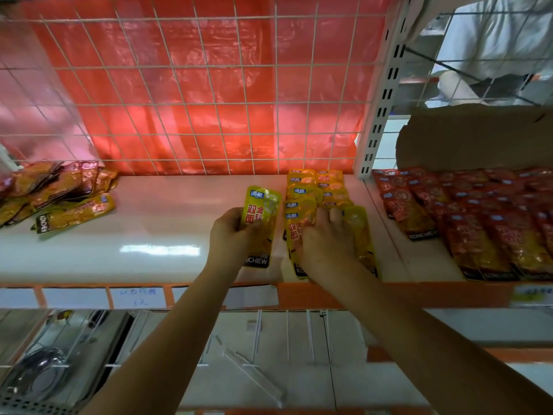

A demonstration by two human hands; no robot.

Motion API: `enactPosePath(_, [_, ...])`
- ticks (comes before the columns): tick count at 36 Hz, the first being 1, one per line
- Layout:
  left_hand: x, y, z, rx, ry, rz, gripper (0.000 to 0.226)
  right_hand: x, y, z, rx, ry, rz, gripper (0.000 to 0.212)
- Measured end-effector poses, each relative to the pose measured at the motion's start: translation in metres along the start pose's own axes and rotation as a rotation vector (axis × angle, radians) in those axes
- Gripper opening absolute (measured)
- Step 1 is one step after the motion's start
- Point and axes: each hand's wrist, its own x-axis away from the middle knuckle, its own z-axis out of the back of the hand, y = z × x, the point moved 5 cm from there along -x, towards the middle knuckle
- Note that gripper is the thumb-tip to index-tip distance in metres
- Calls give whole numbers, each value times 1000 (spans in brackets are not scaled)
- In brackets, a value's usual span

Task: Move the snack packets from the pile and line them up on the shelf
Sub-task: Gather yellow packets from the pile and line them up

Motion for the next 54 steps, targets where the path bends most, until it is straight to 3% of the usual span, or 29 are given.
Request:
enactPosePath(4, [5, -1, -4, 154, 5, 93, 20, 3, 5, 19, -46, 186, -20, 22])
enactPosePath(8, [12, 4, -24, 287, -49, 157, 33, 0, 24, 31, -149, 183, -55, 34])
enactPosePath(12, [23, 7, -50, 106, -227, 58, 48, 0, 40, 37, -196, 230, -121, 39])
enactPosePath(16, [26, -3, -64, -219, -331, -27, 67, 6, 48, 37, -206, 250, -135, 40])
enactPosePath(22, [24, 1, -65, -718, -328, -218, 39, 10, 53, 30, -194, 229, -134, 43])
enactPosePath(31, [23, 0, -51, -858, -311, -297, 36, 9, 16, 22, -234, 327, -12, 33])
enactPosePath(37, [9, 10, 1, -973, -159, -393, 59, -6, -35, 21, -252, 347, 133, 32])
enactPosePath(48, [-28, -14, 170, -992, 126, -421, 40, -43, -168, 2, -326, 293, 283, 32])
enactPosePath(54, [-53, -38, 271, -1049, 183, -399, 32, -67, -269, -12, -311, 193, 333, 33])
